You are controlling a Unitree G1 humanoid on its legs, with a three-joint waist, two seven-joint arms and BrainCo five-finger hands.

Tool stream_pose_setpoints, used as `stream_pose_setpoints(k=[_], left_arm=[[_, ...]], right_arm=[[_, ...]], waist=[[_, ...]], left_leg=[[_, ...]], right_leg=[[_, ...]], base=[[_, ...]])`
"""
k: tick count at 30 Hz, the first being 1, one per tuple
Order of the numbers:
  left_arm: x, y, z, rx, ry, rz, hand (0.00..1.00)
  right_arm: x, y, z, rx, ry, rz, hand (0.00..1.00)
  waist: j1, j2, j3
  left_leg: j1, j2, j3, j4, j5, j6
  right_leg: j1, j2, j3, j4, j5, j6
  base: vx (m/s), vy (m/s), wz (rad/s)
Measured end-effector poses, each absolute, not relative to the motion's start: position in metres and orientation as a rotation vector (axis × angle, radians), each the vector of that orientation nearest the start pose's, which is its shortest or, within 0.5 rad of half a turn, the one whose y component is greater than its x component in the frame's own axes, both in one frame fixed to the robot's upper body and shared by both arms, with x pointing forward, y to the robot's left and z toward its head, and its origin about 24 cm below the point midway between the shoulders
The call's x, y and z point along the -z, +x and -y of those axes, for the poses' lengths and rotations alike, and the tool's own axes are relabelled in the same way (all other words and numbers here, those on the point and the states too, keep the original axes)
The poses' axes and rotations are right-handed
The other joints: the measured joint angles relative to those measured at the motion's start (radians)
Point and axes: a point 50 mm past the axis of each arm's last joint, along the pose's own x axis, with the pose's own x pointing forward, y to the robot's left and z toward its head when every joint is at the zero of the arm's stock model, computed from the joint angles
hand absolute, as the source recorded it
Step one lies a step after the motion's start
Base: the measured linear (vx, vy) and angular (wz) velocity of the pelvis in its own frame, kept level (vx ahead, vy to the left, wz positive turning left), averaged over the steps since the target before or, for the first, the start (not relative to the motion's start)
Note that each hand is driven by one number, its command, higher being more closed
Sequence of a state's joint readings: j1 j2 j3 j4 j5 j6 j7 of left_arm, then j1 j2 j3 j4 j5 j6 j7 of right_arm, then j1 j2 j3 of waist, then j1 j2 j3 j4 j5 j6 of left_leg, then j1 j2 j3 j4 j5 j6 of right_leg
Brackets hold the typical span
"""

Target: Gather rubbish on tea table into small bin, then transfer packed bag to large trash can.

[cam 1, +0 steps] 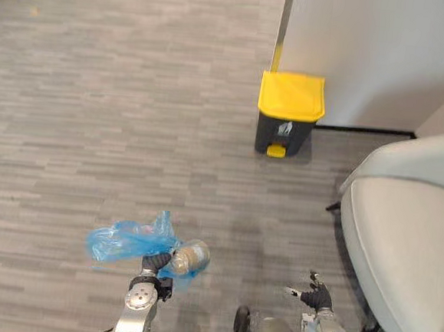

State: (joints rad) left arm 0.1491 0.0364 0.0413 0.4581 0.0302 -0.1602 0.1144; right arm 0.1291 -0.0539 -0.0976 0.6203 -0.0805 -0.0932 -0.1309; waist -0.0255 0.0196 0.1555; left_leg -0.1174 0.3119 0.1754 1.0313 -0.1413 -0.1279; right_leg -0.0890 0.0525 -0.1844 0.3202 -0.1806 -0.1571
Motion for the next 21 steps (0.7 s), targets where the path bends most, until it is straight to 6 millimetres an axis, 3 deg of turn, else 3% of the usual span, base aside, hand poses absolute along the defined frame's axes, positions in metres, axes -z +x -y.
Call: stream_pose_setpoints(k=[1,2,3,6,8,9,10,11,12,15,16,17,18,19,21], left_arm=[[0.074,0.184,-0.182,-0.184,0.08,-0.436,1.0],[0.073,0.18,-0.183,-0.189,0.081,-0.435,1.0],[0.074,0.179,-0.183,-0.19,0.081,-0.44,1.0],[0.08,0.169,-0.185,-0.197,0.083,-0.473,1.0],[0.08,0.169,-0.183,-0.196,0.078,-0.478,1.0],[0.081,0.168,-0.182,-0.198,0.072,-0.48,1.0],[0.083,0.167,-0.184,-0.209,0.072,-0.492,1.0],[0.083,0.167,-0.186,-0.209,0.078,-0.494,1.0],[0.082,0.168,-0.189,-0.21,0.087,-0.49,1.0],[0.082,0.168,-0.186,-0.202,0.085,-0.496,1.0],[0.084,0.165,-0.185,-0.195,0.089,-0.503,1.0],[0.084,0.164,-0.185,-0.187,0.095,-0.506,1.0],[0.084,0.164,-0.183,-0.18,0.098,-0.507,1.0],[0.083,0.164,-0.185,-0.186,0.108,-0.506,1.0],[0.083,0.164,-0.188,-0.205,0.11,-0.505,1.0]], right_arm=[[0.103,0.165,0.196,0.236,-0.134,-0.636,0.0],[0.102,0.168,0.193,0.238,-0.117,-0.623,0.0],[0.102,0.168,0.193,0.237,-0.115,-0.623,0.0],[0.101,0.169,0.194,0.242,-0.117,-0.624,0.0],[0.1,0.17,0.199,0.251,-0.125,-0.621,0.0],[0.099,0.17,0.204,0.259,-0.141,-0.618,0.0],[0.103,0.171,0.203,0.252,-0.139,-0.642,0.0],[0.105,0.171,0.199,0.245,-0.132,-0.65,0.0],[0.104,0.171,0.197,0.245,-0.123,-0.646,0.0],[0.103,0.174,0.194,0.234,-0.121,-0.641,0.0],[0.103,0.174,0.193,0.233,-0.118,-0.64,0.0],[0.104,0.174,0.191,0.229,-0.116,-0.642,0.0],[0.104,0.173,0.19,0.228,-0.115,-0.643,0.0],[0.104,0.173,0.188,0.223,-0.114,-0.644,0.0],[0.103,0.175,0.186,0.219,-0.114,-0.636,0.0]], waist=[[0.011,-0.006,0.002],[0.041,-0.009,0.003],[0.045,-0.012,0.003],[0.058,-0.022,0.008],[0.068,-0.029,0.011],[0.072,0.003,-0.002],[0.08,-0.003,-0.008],[0.084,-0.023,-0.018],[0.092,-0.044,-0.03],[0.094,-0.048,-0.031],[0.093,-0.046,-0.031],[0.086,-0.047,-0.031],[0.086,-0.048,-0.031],[0.078,-0.05,-0.03],[0.066,-0.049,-0.025]], left_leg=[[-0.031,0.002,0.005,0.023,-0.01,0.016],[-0.101,-0.003,0.02,0.017,-0.022,0.035],[-0.128,-0.012,0.019,-0.005,-0.029,0.046],[-0.207,-0.096,0.014,-0.261,-0.062,0.066],[-0.221,-0.165,-0.008,-0.484,-0.046,0.051],[-0.193,-0.188,-0.044,-0.671,0.01,0.018],[-0.181,-0.201,-0.033,-0.681,0.083,0.101],[-0.181,-0.217,-0.019,-0.679,0.062,0.098],[-0.181,-0.242,0.011,-0.665,0.023,0.117],[-0.102,-0.278,0.074,-0.641,-0.061,0.163],[-0.067,-0.284,0.088,-0.644,-0.083,0.173],[-0.024,-0.287,0.101,-0.65,-0.109,0.18],[-0.006,-0.288,0.103,-0.65,-0.124,0.181],[0.037,-0.291,0.104,-0.663,-0.144,0.183],[0.095,-0.292,0.106,-0.698,-0.152,0.183]], right_leg=[[0.019,0.008,0.015,-0.013,-0.009,-0.012],[0.053,0.015,0.055,-0.036,-0.017,-0.01],[0.066,0.015,0.066,-0.047,-0.021,-0.004],[0.128,-0.013,0.121,-0.083,-0.039,0.027],[0.149,-0.039,0.155,-0.094,-0.054,0.067],[0.154,-0.034,0.182,-0.097,-0.072,0.099],[0.163,-0.04,0.22,-0.085,-0.1,0.127],[0.159,-0.062,0.23,-0.083,-0.108,0.141],[0.156,-0.096,0.251,-0.067,-0.124,0.168],[0.121,-0.148,0.29,0.125,-0.137,0.235],[0.081,-0.155,0.295,0.239,-0.121,0.281],[0.02,-0.161,0.296,0.407,-0.087,0.366],[-0.016,-0.163,0.292,0.488,-0.08,0.38],[-0.099,-0.174,0.252,0.628,-0.088,0.362],[-0.167,-0.182,0.189,0.692,-0.111,0.315]], base=[[0.29,0.013,-0.82],[0.21,0.04,-0.71],[0.21,0.072,-0.67],[0.29,0.159,-0.45],[0.35,0.224,-0.46],[0.47,0.374,-0.62],[0.4,0.323,-0.59],[0.5,0.333,-0.52],[0.35,0.172,-0.35],[0.49,0.274,-0.46],[0.31,0.144,-0.29],[0.37,0.146,-0.25],[0.35,0.1,-0.16],[0.42,0.077,-0.06],[0.36,0.009,-0.01]])
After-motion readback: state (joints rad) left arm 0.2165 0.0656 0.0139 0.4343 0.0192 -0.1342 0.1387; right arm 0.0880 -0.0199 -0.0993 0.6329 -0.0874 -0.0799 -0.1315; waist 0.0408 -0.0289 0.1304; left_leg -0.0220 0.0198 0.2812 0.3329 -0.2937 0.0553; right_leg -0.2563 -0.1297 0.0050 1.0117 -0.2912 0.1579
